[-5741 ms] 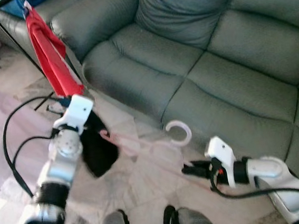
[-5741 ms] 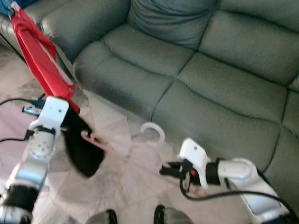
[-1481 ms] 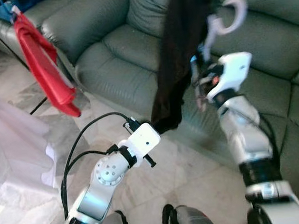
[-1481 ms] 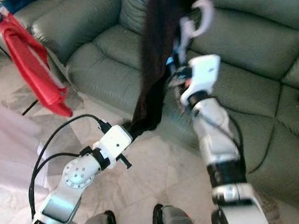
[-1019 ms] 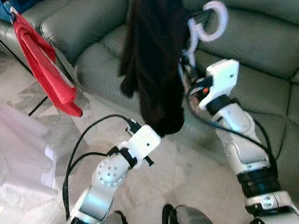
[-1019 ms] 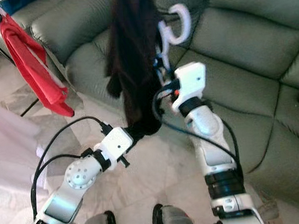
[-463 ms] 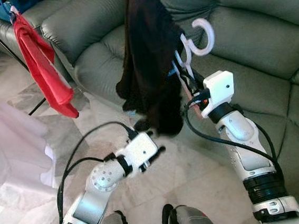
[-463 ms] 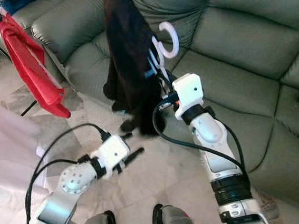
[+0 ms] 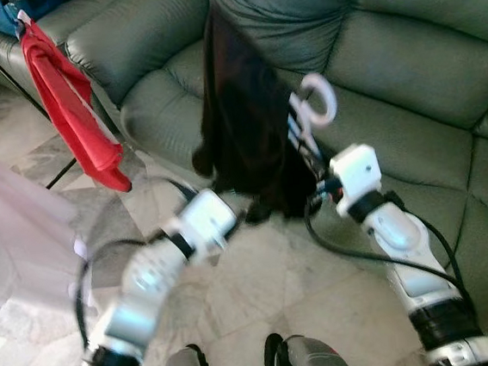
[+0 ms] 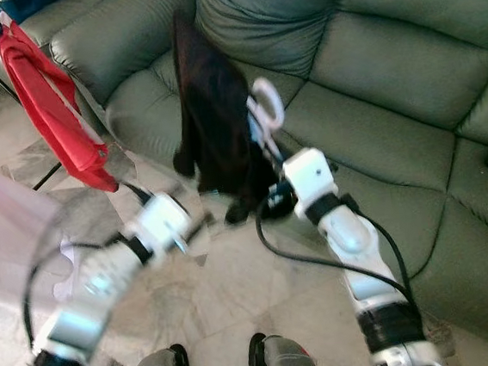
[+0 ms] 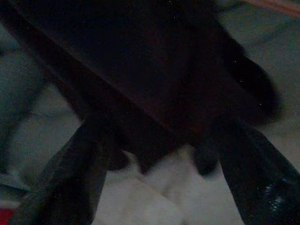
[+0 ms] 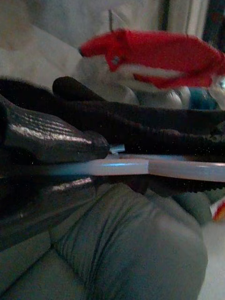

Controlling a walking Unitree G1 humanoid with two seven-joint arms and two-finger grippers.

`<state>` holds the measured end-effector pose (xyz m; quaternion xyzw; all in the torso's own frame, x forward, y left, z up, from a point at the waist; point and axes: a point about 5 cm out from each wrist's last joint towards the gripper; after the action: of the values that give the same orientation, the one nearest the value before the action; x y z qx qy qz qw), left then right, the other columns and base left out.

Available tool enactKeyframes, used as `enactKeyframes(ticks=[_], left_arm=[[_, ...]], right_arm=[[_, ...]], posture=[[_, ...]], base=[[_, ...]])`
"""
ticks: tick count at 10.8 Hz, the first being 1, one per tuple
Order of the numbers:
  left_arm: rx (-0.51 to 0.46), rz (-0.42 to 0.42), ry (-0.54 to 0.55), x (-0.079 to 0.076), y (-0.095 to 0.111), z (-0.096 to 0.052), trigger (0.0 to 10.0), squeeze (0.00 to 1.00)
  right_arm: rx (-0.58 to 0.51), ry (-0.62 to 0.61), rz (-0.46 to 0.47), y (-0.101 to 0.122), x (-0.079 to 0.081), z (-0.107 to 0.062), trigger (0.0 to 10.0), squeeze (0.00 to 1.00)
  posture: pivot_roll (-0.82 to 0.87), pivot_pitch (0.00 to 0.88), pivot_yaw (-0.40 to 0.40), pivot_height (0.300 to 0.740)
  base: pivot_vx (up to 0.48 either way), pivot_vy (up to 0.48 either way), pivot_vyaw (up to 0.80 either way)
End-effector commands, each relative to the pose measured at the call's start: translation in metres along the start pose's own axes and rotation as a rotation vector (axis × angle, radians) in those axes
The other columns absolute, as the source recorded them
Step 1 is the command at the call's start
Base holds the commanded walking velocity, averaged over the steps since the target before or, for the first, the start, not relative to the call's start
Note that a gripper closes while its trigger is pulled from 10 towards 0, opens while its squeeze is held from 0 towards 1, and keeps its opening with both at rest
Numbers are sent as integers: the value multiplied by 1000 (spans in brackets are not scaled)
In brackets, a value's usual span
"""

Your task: Hang hanger

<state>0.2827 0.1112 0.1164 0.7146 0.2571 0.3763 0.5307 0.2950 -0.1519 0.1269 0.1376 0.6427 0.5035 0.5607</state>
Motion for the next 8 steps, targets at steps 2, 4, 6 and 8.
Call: enactKeyframes(ticks=[2,4,6,8], left_arm=[[-9,112,5,22,-1,-12,10000,1000],[73,245,-6,48,-19,-31,10000,1000],[127,403,3,75,-25,-44,10000,1000],[107,447,-6,88,-20,-44,10000,1000]], right_arm=[[4,146,-29,-9,5,-19,10000,0],[25,289,-43,-19,0,-36,10000,0],[14,400,-51,-21,1,-41,10000,0],[9,530,-30,-22,8,-49,10000,0]], posture=[[4,185,-51,740],[5,186,-46,740],[7,186,-45,740],[8,186,-43,740]], base=[[0,0,0],[0,0,0],[0,0,0],[0,0,0]])
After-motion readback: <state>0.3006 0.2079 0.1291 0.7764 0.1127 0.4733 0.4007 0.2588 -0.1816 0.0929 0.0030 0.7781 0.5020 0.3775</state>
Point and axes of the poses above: a point about 5 cm out from each wrist's last joint towards the gripper, its own z axis pointing out of the wrist towards the gripper, its own y axis along the axis of the wrist's last joint, x = y × z, and after that the axes turned 14 degrees about -z, right-handed
